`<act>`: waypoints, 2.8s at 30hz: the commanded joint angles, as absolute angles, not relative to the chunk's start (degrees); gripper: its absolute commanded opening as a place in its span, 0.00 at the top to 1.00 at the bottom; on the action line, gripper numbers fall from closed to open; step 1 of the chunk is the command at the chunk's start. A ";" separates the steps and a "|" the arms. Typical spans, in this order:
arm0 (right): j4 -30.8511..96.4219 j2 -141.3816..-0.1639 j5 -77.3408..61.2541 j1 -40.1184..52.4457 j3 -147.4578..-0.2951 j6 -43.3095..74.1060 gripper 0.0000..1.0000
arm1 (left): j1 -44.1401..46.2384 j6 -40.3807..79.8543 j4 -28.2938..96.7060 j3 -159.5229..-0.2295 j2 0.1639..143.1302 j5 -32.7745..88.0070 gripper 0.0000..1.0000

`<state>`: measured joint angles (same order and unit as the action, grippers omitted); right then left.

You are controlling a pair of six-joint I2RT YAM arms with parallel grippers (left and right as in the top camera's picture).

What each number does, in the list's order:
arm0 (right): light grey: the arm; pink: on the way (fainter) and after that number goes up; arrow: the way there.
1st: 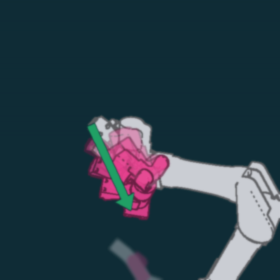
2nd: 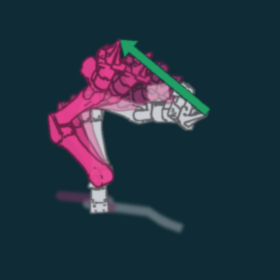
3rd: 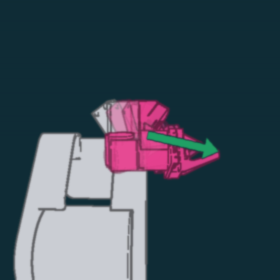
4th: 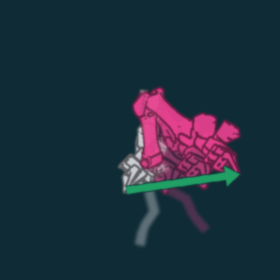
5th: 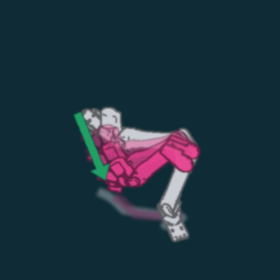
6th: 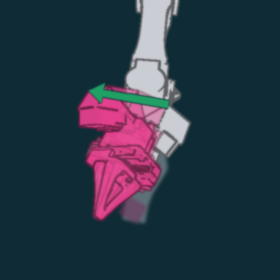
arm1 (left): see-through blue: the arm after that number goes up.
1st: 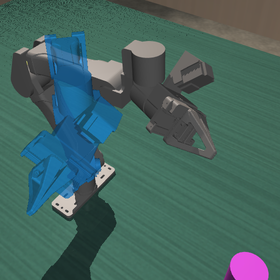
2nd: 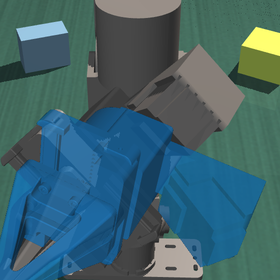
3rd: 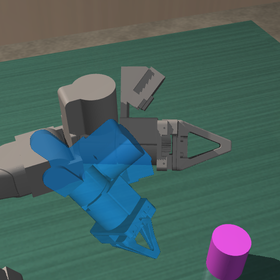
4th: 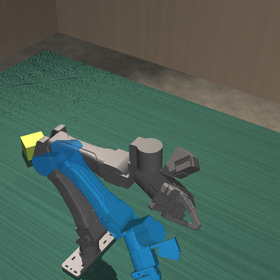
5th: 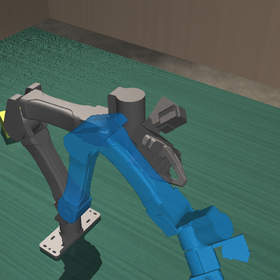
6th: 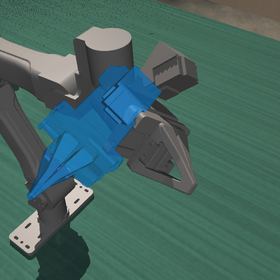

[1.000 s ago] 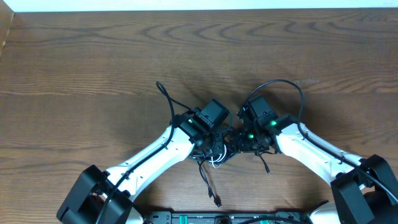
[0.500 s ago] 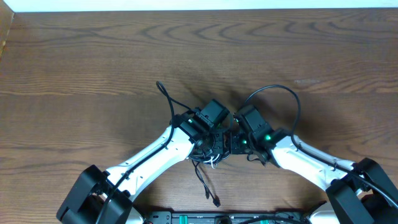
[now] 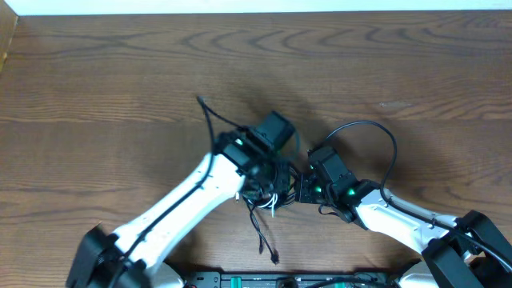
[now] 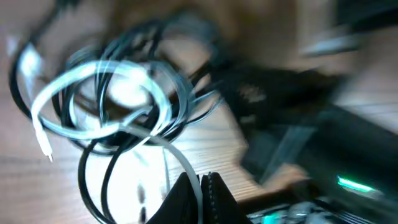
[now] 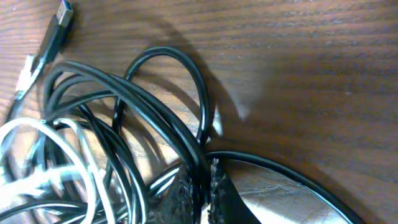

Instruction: Untangle cables

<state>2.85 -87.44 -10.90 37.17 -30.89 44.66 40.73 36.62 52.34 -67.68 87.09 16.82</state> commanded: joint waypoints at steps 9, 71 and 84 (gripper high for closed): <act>4.86 -90.43 -5.91 37.60 -27.64 45.82 0.99 | 33.39 29.98 51.03 -84.51 69.95 17.26 0.92; 11.35 -76.38 -29.56 36.73 -40.42 28.29 0.49 | 30.55 31.18 74.98 -82.63 60.45 -21.87 0.40; 17.80 -77.01 -20.95 37.60 -40.38 25.65 0.01 | 30.55 26.61 76.07 -82.61 75.46 -7.70 0.35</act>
<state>17.52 -76.60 -22.68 37.32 -40.12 26.89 30.79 27.99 75.22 -82.85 73.84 -11.16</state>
